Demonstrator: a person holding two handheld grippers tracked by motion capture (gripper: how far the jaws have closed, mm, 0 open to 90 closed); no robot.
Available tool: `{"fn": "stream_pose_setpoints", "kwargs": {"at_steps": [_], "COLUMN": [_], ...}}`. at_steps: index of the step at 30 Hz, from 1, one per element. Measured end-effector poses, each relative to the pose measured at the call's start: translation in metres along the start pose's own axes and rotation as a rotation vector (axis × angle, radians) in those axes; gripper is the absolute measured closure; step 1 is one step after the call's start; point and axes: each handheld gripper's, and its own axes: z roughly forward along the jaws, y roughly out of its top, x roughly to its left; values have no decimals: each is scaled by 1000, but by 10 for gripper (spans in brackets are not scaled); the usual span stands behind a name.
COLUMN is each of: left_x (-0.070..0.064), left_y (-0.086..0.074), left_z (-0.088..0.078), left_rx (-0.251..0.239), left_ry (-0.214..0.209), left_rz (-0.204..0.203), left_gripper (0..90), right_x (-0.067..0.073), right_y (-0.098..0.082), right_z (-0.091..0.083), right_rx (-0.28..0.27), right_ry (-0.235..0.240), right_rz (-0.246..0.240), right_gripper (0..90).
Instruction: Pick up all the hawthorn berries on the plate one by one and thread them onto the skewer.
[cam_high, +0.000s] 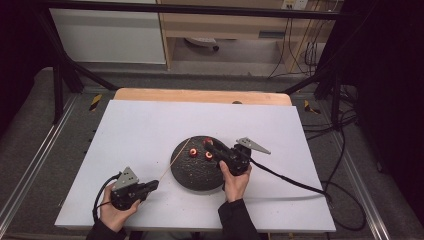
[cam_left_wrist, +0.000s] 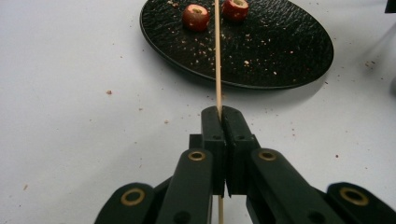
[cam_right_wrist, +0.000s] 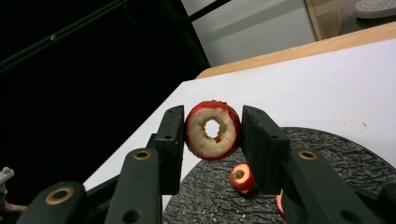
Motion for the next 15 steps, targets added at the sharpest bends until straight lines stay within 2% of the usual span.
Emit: {"fn": "stream_pose_setpoints", "kwargs": {"at_steps": [4, 6, 15], "left_x": [-1, -1, -4], "left_y": [0, 1, 1], "left_z": [0, 0, 1], "left_rx": [-2, -1, -4], "left_ry": [0, -3, -11], "left_rz": [1, 2, 5], "left_gripper": [884, 884, 884], "right_x": [-1, -1, -9], "right_y": [2, 3, 10], "right_z": [2, 3, 13], "right_rx": [-23, -29, -61], "right_ry": [-5, 0, 7], "right_rz": [5, 24, 55], "right_gripper": [611, 611, 611]}}
